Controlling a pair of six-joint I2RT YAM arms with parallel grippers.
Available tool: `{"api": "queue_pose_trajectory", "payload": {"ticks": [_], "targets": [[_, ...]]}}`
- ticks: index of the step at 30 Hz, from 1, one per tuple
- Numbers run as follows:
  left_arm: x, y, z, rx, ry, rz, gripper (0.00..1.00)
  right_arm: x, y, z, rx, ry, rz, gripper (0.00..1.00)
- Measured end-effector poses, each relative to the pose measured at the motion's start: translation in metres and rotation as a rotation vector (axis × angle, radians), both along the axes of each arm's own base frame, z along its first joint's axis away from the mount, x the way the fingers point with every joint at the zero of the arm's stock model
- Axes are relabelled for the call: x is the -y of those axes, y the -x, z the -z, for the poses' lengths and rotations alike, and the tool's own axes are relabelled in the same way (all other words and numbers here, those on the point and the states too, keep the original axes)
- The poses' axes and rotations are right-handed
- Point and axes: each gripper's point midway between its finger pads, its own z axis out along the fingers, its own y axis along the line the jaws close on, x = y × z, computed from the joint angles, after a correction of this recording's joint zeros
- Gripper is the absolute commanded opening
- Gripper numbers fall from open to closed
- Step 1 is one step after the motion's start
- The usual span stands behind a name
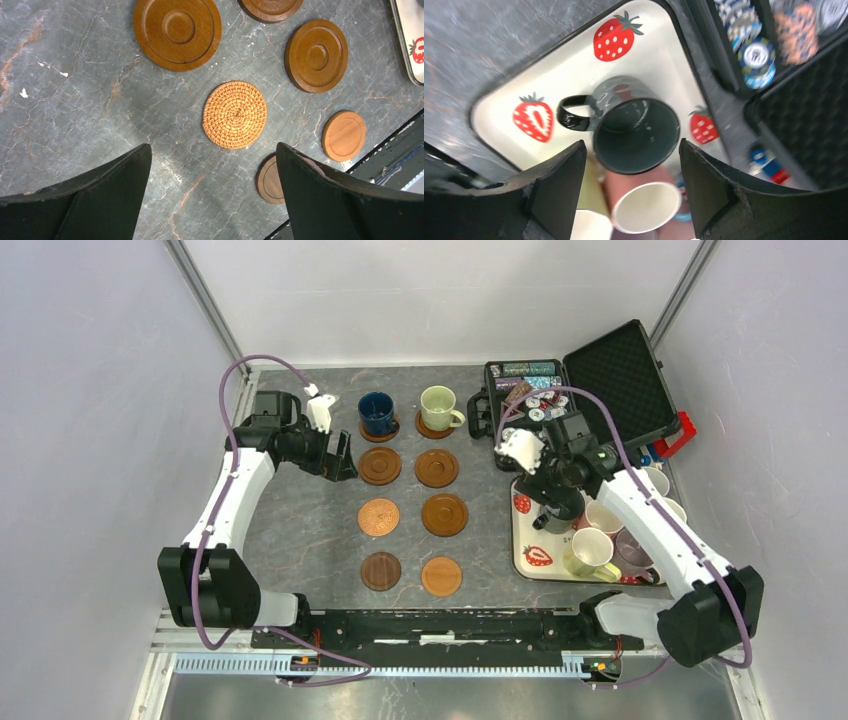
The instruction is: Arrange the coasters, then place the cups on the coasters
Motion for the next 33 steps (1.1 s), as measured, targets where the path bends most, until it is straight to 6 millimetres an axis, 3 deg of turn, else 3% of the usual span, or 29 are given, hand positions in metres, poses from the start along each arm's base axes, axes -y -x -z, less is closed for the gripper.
{"api": "queue_pose_trajectory", "payload": {"ticks": [4, 10, 14, 17, 26, 33], "targets": [[0.000, 0.003, 0.005, -0.014, -0.001, 0.000, 1.00, -0.001, 0.013, -0.006, -0.025, -0.165, 0.275, 0.69], [0.000, 0.005, 0.008, -0.024, -0.001, 0.000, 1.00, -0.010, 0.044, 0.008, -0.136, -0.331, 0.585, 0.70], [0.000, 0.006, 0.011, -0.029, -0.001, 0.000, 1.00, -0.014, 0.058, 0.029, -0.247, -0.373, 0.732, 0.83], [0.000, 0.007, 0.011, -0.028, -0.002, -0.001, 1.00, -0.010, 0.066, 0.046, -0.318, -0.382, 0.849, 0.86], [-0.002, 0.011, 0.011, -0.018, -0.010, -0.006, 1.00, 0.005, 0.066, 0.068, -0.351, -0.384, 1.096, 0.88], [-0.005, 0.012, 0.013, -0.015, -0.023, -0.016, 1.00, 0.013, 0.059, 0.074, -0.329, -0.361, 1.183, 0.89]]}}
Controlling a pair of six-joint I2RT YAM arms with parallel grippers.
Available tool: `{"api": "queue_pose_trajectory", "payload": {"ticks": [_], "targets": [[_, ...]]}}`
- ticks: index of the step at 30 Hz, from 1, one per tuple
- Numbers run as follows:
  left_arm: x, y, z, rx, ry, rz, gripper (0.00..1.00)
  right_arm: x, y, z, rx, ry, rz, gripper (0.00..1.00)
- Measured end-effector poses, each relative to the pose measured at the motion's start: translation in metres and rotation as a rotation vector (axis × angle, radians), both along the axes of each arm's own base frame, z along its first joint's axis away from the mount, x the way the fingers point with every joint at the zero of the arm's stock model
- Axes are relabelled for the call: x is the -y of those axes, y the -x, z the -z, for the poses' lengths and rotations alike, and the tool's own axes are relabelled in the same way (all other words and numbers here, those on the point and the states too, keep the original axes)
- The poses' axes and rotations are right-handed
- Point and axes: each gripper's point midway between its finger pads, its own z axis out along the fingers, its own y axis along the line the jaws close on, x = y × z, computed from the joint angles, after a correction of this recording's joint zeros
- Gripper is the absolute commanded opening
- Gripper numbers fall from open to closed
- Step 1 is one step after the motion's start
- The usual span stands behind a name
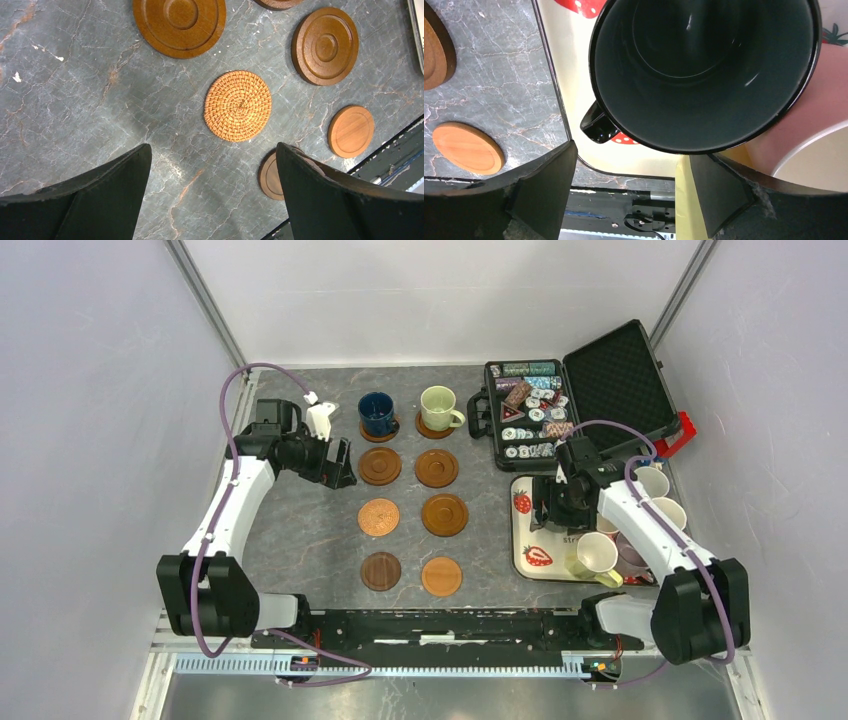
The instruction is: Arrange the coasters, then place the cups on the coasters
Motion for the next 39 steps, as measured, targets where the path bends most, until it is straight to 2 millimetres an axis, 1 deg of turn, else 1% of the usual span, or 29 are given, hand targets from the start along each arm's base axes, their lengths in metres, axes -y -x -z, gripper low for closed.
{"api": "queue_pose_trajectory", "payload": {"ticks": [8, 11, 14, 17, 21, 23, 27, 33, 37, 39], "targets": [[0.000, 0.000, 0.000, -0.005, 0.005, -0.008, 1.00, 0.000, -0.011, 0.003, 0.008, 0.010, 0.024, 0.95], [0.000, 0.000, 0.000, -0.004, 0.005, -0.008, 1.00, 0.002, -0.015, 0.003, 0.016, 0.022, 0.035, 0.96], [0.000, -0.001, 0.000, -0.004, 0.005, -0.008, 1.00, 0.007, -0.021, 0.002, 0.023, 0.050, 0.056, 0.93], [0.000, -0.001, 0.000, -0.003, 0.004, -0.009, 1.00, 0.013, -0.027, 0.001, 0.029, 0.076, 0.077, 0.88], [0.000, -0.001, 0.001, -0.006, 0.004, -0.009, 1.00, 0.018, -0.031, 0.003, 0.029, 0.102, 0.094, 0.77], [0.000, -0.001, 0.001, -0.007, 0.003, -0.010, 1.00, 0.019, -0.033, 0.004, 0.028, 0.110, 0.096, 0.68], [-0.001, -0.001, 0.002, -0.009, -0.001, -0.014, 1.00, 0.020, -0.036, 0.006, 0.030, 0.115, 0.088, 0.58], [-0.002, -0.002, 0.002, -0.011, -0.005, -0.020, 1.00, 0.021, -0.040, 0.006, 0.045, 0.116, 0.065, 0.48], [-0.003, -0.002, 0.004, -0.016, -0.011, -0.024, 1.00, 0.022, -0.043, 0.007, 0.054, 0.114, 0.051, 0.38], [-0.003, -0.003, 0.006, -0.019, -0.012, -0.024, 1.00, 0.023, -0.044, 0.009, 0.058, 0.113, 0.043, 0.37]]}}
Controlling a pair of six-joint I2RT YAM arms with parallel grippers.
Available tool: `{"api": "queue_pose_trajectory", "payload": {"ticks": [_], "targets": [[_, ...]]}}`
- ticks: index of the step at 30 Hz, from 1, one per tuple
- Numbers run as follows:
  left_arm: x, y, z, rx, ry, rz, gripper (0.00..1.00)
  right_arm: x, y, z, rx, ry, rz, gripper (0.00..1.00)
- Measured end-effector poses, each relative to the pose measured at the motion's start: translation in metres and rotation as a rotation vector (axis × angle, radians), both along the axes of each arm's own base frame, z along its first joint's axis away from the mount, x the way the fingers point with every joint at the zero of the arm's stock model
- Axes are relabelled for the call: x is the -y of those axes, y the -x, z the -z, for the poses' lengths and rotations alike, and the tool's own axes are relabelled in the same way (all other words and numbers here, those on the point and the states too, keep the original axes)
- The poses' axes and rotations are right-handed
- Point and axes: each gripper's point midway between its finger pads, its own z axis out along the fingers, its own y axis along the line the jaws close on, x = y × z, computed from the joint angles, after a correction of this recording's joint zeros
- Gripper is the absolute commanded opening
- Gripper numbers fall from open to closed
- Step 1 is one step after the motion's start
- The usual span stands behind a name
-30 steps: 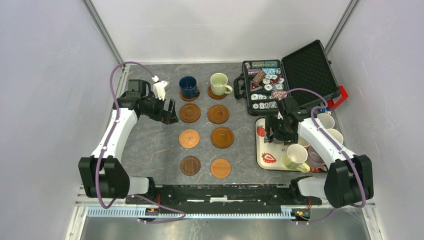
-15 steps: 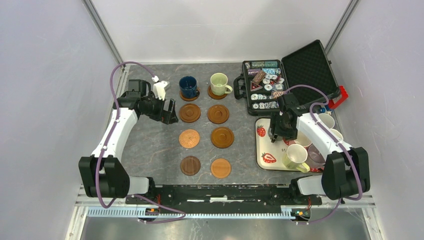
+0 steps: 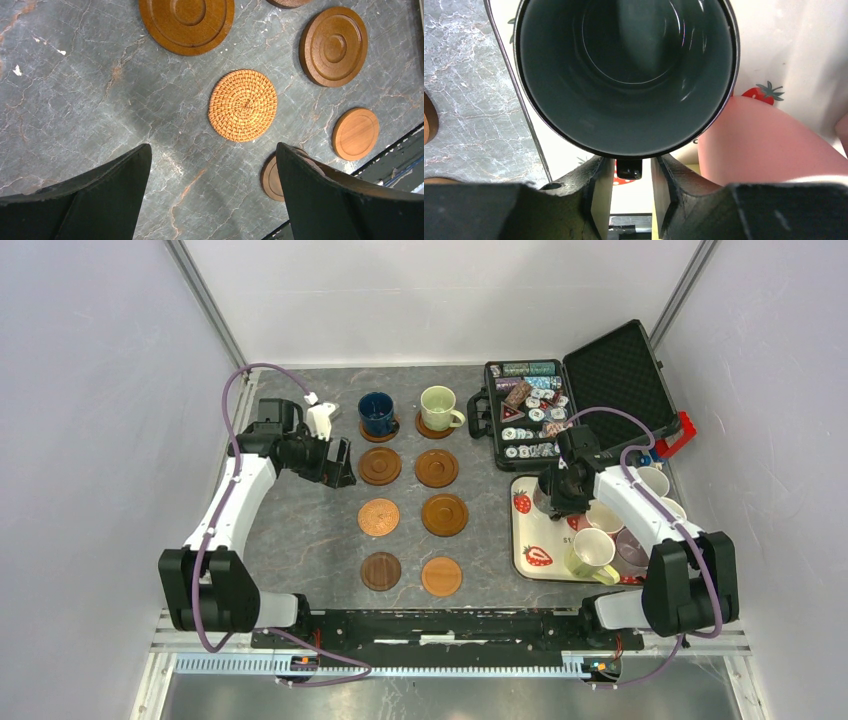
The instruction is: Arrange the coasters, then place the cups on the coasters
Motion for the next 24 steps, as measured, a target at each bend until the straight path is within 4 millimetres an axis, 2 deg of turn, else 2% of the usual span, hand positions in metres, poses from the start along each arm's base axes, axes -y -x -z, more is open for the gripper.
{"api": "queue_pose_trajectory", "payload": {"ticks": [5, 9, 12, 17, 18, 24], "targets": [[0.000, -0.001, 0.003, -0.010, -0.001, -0.001, 1.00, 0.000, -0.005, 0.002, 0.013, -0.005, -0.020, 0.41], [0.000, -0.001, 0.004, -0.014, -0.001, -0.001, 1.00, 0.001, -0.006, 0.005, 0.019, 0.001, -0.037, 0.39], [0.000, -0.002, 0.006, -0.019, -0.002, -0.002, 1.00, 0.002, -0.005, 0.006, 0.017, 0.003, -0.048, 0.30], [0.000, -0.003, 0.005, -0.018, -0.002, -0.002, 1.00, 0.005, -0.002, 0.008, 0.008, 0.014, -0.070, 0.02], [0.000, -0.003, 0.005, -0.017, -0.002, -0.002, 1.00, 0.005, -0.002, 0.007, 0.009, 0.018, -0.077, 0.00], [0.000, -0.007, 0.003, -0.014, 0.000, -0.001, 1.00, 0.010, -0.004, 0.002, 0.029, 0.044, -0.144, 0.00]]}}
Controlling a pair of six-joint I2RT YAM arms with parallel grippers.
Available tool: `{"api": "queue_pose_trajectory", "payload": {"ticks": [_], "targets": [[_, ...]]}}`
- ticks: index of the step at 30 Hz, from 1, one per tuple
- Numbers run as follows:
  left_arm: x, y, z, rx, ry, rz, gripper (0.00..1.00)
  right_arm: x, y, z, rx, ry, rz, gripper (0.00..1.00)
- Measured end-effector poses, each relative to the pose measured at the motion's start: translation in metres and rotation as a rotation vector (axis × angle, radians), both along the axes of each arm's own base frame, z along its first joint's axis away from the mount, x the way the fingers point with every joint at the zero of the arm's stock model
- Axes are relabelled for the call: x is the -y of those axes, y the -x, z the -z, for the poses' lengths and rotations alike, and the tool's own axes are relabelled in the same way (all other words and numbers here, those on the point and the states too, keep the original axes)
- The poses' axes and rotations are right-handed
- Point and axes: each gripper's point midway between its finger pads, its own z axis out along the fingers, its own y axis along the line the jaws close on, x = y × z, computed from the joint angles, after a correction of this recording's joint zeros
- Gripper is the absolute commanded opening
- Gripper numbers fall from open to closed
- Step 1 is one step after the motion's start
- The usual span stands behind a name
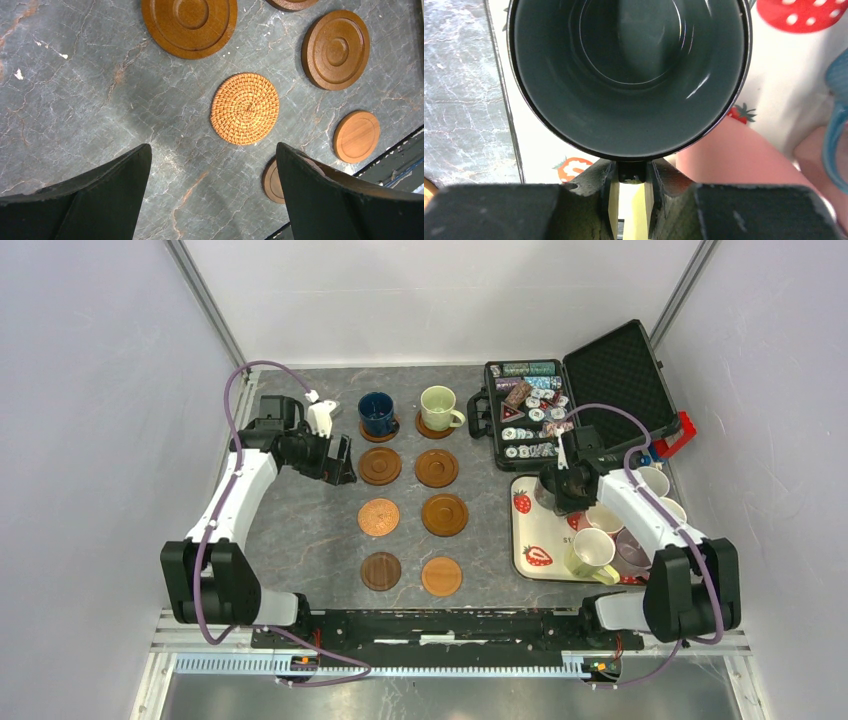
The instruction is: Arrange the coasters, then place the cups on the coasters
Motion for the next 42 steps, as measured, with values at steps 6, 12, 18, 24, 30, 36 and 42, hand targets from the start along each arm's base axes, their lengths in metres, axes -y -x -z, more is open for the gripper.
{"api": "queue_pose_trajectory", "payload": {"ticks": [6, 12, 18, 24, 30, 36, 42], "targets": [[0.000, -0.002, -0.003, 0.009, 0.001, 0.000, 1.00, -0.005, -0.022, -0.035, 0.122, -0.005, -0.120, 0.00], [0.002, -0.009, -0.009, 0.002, 0.022, -0.031, 1.00, -0.035, -0.058, -0.084, 0.264, -0.035, -0.329, 0.00], [0.004, -0.020, -0.027, 0.033, 0.042, -0.060, 1.00, -0.115, -0.081, -0.115, 0.338, -0.058, -0.675, 0.00], [0.000, -0.022, -0.032, 0.021, 0.064, -0.114, 1.00, -0.192, -0.099, -0.117, 0.301, -0.073, -0.947, 0.00], [-0.023, -0.028, -0.033, -0.005, 0.094, -0.230, 1.00, -0.260, -0.121, -0.097, 0.244, -0.059, -1.078, 0.00], [-0.046, -0.033, -0.034, -0.020, 0.109, -0.321, 1.00, -0.312, -0.111, -0.077, 0.235, -0.071, -1.148, 0.00], [-0.047, -0.031, -0.034, -0.033, 0.115, -0.333, 1.00, -0.346, -0.100, -0.058, 0.224, -0.090, -1.182, 0.00]]}}
